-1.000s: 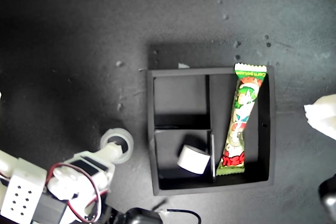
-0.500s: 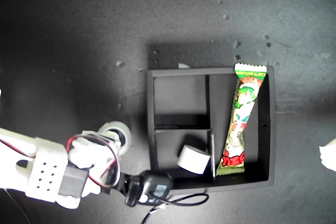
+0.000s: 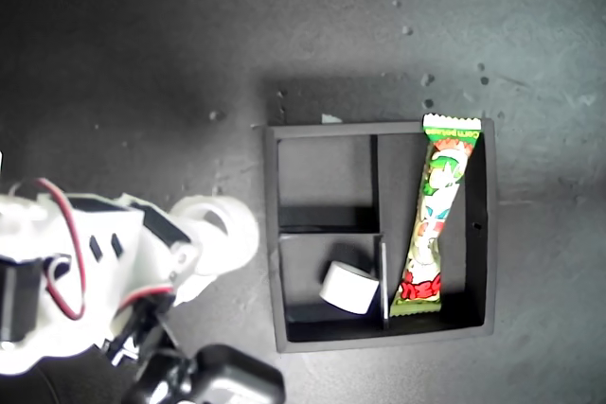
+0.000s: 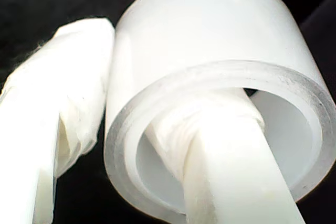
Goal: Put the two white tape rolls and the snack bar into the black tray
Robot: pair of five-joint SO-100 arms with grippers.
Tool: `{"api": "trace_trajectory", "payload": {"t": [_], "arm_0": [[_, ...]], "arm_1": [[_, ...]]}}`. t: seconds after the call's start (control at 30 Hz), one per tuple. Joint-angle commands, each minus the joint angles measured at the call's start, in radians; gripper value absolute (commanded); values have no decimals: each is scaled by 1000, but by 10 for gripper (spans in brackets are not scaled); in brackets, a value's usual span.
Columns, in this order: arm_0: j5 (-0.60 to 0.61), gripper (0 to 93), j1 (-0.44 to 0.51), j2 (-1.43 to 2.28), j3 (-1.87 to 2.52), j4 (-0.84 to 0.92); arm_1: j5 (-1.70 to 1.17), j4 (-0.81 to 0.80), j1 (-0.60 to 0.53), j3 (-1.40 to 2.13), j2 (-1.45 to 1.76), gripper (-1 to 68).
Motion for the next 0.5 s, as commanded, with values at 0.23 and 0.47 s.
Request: {"api": "trace_trajectory", "payload": {"t": [0.23,0.47], "arm_0": [[133,0,-95,-676,-781,196],[104,0,-121,-1160,-1442,466]], "arm_1": [[107,-515,-35,985,437,-3],[89,-637,-110,1123,439,-3]]}}
